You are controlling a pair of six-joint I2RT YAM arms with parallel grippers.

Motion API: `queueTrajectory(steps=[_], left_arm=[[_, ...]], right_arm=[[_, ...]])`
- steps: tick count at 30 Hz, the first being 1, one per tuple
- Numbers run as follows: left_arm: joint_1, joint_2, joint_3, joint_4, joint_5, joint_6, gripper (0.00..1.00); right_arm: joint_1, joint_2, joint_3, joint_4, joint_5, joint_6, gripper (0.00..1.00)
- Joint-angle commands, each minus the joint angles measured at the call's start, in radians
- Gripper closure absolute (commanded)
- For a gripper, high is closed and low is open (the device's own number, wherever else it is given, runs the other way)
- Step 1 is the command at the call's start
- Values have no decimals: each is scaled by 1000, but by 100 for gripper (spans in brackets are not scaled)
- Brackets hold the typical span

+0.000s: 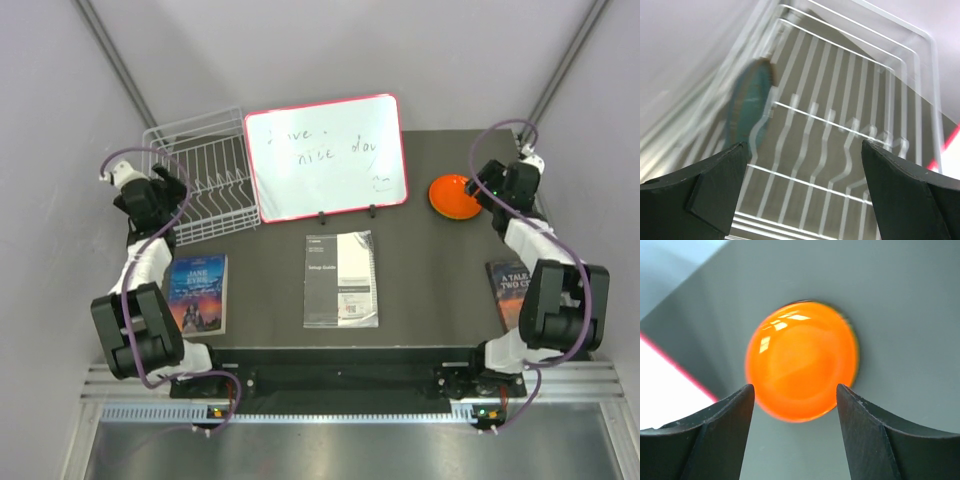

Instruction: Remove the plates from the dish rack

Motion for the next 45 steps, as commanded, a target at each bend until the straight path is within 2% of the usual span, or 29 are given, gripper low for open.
queueTrajectory(steps=[1,6,12,13,22,24,28,45], left_arm=[[42,27,32,59,-110,14,2],[45,54,48,66,-201,36,2],[48,100,51,83,-178,53,8],[46,106,51,88,-176,53,11],[46,143,57,128,-172,67,23],[46,153,66,126,-169,73,33],[46,175,75,128,-175,74,40],[46,284,85,192,-187,105,42]], right_arm=[[92,-93,-85,107,5,-12,33],[135,-52,-52,118,-16,-24,33],[140,16,-33,161,-43,-32,33],[140,23,-26,159,-50,-36,33],[137,118,11,182,-90,-56,34],[137,135,17,187,-101,-56,34],[130,155,25,192,-116,-58,35],[126,195,34,218,-171,-47,35]])
